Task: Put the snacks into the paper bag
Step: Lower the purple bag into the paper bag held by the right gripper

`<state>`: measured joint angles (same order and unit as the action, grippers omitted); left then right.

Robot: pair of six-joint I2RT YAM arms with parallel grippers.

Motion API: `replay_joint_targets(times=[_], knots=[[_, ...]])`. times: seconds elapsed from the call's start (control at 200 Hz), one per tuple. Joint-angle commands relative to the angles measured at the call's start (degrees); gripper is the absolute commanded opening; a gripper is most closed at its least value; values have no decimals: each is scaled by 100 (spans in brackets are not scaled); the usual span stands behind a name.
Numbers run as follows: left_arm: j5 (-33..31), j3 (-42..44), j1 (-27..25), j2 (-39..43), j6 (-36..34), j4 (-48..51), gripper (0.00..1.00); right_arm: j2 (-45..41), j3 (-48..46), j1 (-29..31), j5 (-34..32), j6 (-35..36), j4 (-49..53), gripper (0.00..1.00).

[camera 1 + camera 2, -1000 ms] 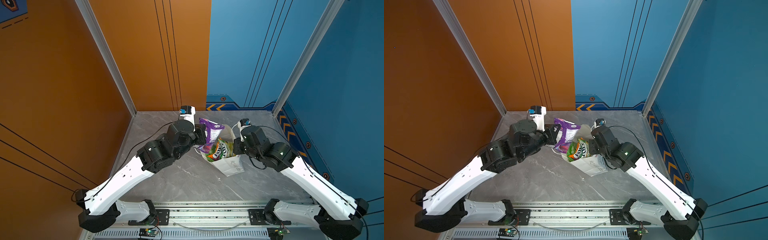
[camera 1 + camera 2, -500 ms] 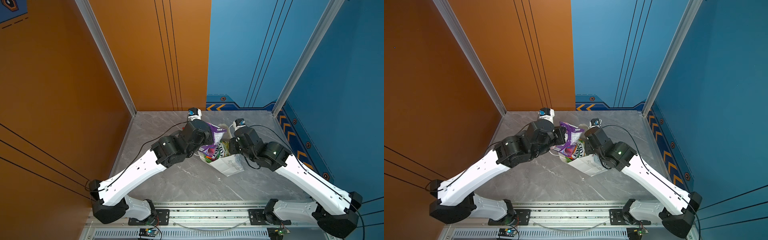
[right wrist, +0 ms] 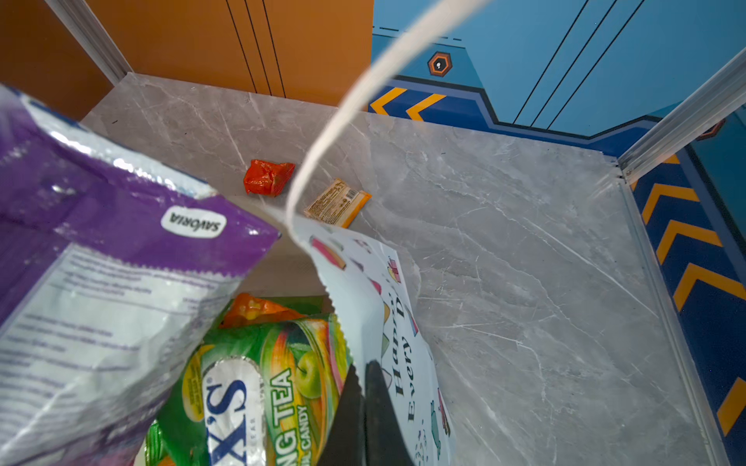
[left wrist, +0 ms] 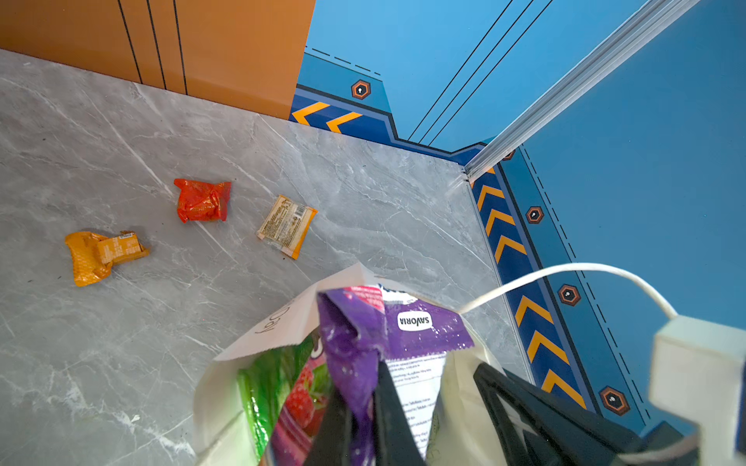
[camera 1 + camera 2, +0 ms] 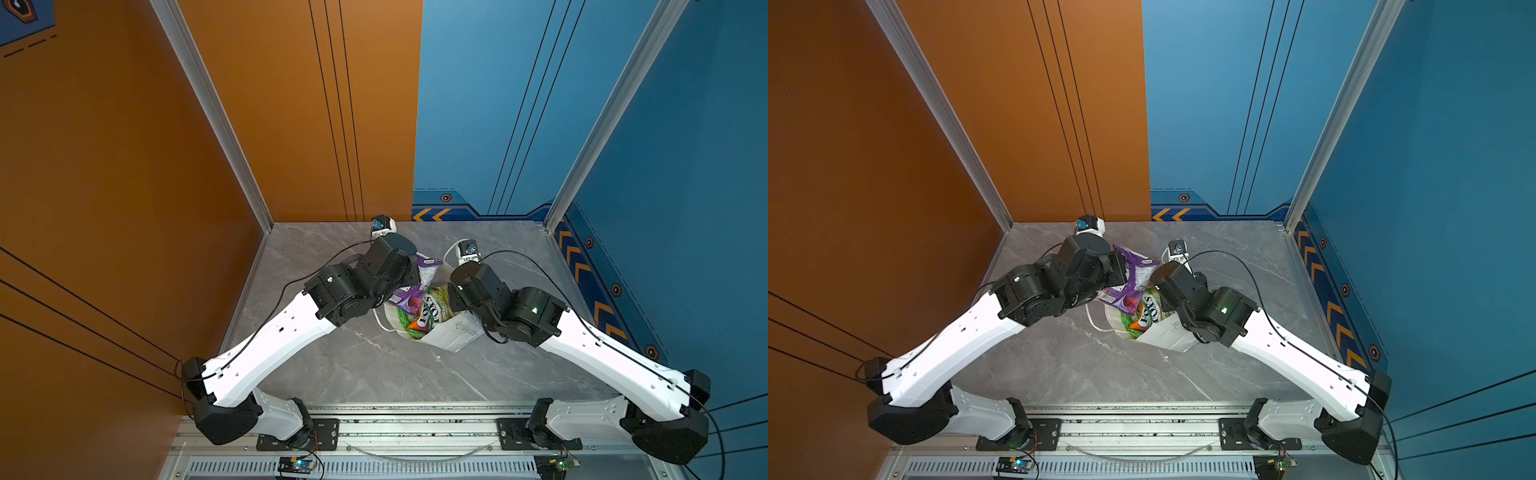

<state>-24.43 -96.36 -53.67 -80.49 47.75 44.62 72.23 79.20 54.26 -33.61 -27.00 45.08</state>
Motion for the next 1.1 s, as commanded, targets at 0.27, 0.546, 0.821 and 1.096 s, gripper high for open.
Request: replay_joint_targets(times=[0.27,0.546,0.821,1.096], knots=[[175,79,51,124,25,132,0,-26,298,137,-710,-112,-579,0],[256,222,-46,336,-2,334,0,-52,278,-236,-2,-346,-470,0],[385,-145,-189,-74,-174,519,0,-47,254,-278,170,-407,-509,0],[673,-488,-210,-670,-274,473,0,-177,155,-267,144,-418,-553,0]])
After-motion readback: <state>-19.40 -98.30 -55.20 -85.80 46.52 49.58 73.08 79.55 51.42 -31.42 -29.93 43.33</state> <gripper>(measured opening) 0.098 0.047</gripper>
